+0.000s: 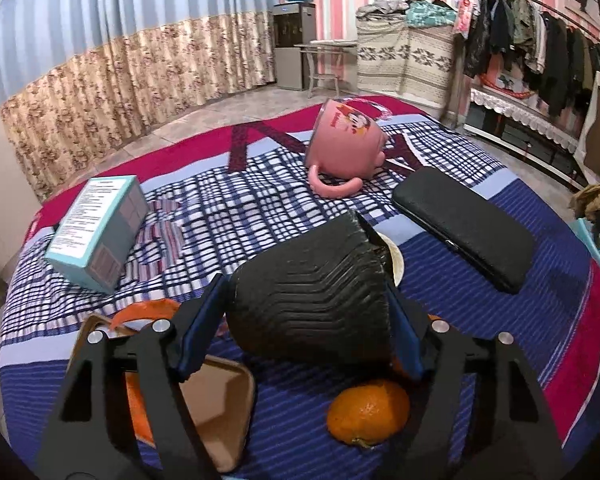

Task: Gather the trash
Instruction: 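Carry the brown paper and black ribbed case over the blue basket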

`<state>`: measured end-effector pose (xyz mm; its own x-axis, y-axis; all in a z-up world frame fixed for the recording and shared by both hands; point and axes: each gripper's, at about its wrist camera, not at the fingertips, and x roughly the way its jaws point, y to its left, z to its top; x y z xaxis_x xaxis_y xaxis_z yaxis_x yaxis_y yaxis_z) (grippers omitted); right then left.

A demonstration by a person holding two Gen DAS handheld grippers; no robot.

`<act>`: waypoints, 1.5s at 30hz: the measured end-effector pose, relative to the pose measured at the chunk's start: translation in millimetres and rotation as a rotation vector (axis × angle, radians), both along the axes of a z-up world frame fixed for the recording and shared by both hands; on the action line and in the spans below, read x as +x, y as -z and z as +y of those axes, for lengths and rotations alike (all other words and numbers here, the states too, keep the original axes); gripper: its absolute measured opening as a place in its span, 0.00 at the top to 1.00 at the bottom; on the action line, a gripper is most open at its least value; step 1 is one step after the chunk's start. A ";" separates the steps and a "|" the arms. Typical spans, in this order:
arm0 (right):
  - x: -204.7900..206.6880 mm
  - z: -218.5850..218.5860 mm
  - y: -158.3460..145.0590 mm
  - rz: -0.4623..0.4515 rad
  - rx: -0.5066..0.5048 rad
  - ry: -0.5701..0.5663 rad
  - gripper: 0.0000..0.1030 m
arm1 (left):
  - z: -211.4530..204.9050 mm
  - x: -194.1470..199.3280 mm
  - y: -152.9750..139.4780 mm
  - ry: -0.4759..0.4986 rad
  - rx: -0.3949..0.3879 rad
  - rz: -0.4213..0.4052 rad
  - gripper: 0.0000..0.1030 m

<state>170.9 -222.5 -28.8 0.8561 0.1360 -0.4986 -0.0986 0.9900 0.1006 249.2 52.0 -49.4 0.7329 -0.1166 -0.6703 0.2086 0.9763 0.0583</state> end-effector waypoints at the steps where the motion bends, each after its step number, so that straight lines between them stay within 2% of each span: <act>1: -2.4 -2.7 -0.8 -0.003 -0.002 0.005 0.56 | 0.2 -3.4 -3.0 -0.013 0.010 -0.010 0.30; 10: -20.8 -32.8 -8.7 -0.035 -0.016 0.083 0.56 | -19.2 -33.2 -45.9 -0.057 0.062 -0.143 0.30; 14: -36.3 -49.0 -13.3 -0.051 -0.048 0.136 0.56 | -46.0 -43.8 -57.4 -0.051 0.063 -0.172 0.30; 18: -53.5 -74.0 -17.0 -0.057 -0.071 0.208 0.56 | -81.6 -53.3 -62.6 -0.001 0.055 -0.187 0.30; 23: -80.1 -116.7 -22.6 -0.066 -0.120 0.341 0.56 | -133.1 -69.5 -63.9 0.092 0.042 -0.200 0.30; 30: -100.5 -177.3 -18.0 -0.047 -0.094 0.466 0.56 | -205.1 -89.2 -49.8 0.220 0.051 -0.195 0.30; 38: -105.1 -214.9 -10.3 -0.029 -0.091 0.519 0.56 | -269.7 -104.2 -36.8 0.325 0.059 -0.186 0.30; 45: -105.1 -239.3 4.8 0.011 -0.083 0.542 0.56 | -307.0 -110.6 -31.1 0.373 0.070 -0.189 0.30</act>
